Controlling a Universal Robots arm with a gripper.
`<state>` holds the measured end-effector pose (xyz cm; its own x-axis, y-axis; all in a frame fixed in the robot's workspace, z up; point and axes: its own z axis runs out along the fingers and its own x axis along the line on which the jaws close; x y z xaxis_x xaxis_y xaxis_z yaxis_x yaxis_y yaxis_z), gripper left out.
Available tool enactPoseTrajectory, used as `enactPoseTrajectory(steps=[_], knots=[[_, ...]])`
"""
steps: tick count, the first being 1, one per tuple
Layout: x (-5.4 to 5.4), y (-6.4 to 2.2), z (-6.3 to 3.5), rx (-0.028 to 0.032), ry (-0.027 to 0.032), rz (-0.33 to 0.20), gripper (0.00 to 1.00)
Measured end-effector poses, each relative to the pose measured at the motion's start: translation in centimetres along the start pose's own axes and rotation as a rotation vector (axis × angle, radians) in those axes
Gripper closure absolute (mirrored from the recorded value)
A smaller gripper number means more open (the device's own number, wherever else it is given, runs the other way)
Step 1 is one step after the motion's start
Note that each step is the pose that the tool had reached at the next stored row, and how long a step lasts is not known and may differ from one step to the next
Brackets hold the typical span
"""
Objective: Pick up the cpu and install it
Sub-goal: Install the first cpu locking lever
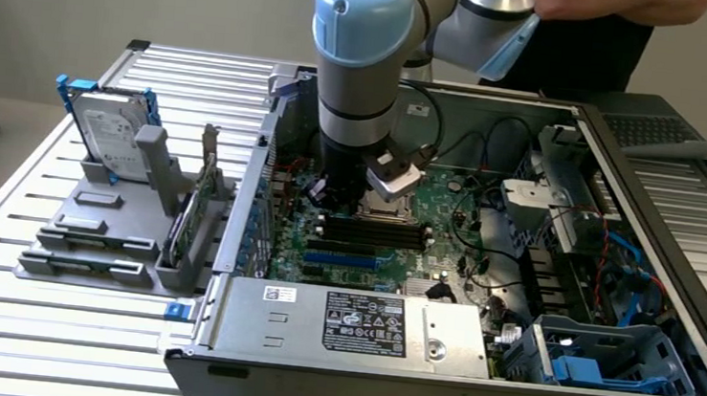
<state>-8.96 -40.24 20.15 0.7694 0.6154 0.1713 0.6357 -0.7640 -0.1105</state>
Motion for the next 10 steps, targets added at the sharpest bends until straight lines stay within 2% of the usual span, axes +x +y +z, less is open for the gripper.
enactPoseTrajectory(steps=[10], knots=[[0.01, -0.04, 0.16, 0.0015, -0.0009, -0.011, 0.89]])
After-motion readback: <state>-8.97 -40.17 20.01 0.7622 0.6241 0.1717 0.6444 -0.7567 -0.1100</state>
